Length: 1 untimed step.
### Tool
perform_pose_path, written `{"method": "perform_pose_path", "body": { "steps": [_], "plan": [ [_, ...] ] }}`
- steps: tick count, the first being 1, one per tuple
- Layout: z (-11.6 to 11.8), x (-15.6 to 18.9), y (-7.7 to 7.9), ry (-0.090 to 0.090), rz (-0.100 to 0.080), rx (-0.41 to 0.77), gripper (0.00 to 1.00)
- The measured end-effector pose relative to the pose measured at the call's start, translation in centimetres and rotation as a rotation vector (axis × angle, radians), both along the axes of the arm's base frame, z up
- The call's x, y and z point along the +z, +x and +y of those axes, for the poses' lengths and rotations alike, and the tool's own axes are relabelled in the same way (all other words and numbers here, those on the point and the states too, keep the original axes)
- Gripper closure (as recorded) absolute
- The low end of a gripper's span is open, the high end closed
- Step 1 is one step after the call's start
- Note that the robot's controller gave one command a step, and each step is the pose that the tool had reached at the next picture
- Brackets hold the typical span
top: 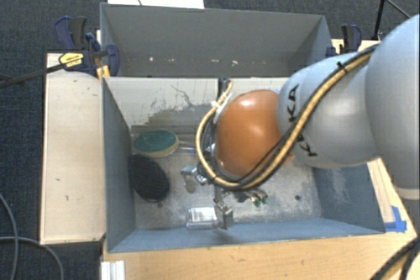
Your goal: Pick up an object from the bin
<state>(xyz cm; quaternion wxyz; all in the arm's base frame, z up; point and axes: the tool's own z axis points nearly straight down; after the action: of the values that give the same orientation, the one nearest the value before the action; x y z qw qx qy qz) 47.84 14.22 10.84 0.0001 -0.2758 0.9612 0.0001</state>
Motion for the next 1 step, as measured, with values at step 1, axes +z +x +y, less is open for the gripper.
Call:
{"method": "perform_pose_path", "body": {
  "steps": [1],
  "plan": [
    [0.28, -3.67, 0.23, 0.002, -0.010, 0.214, 0.00]
  ]
}}
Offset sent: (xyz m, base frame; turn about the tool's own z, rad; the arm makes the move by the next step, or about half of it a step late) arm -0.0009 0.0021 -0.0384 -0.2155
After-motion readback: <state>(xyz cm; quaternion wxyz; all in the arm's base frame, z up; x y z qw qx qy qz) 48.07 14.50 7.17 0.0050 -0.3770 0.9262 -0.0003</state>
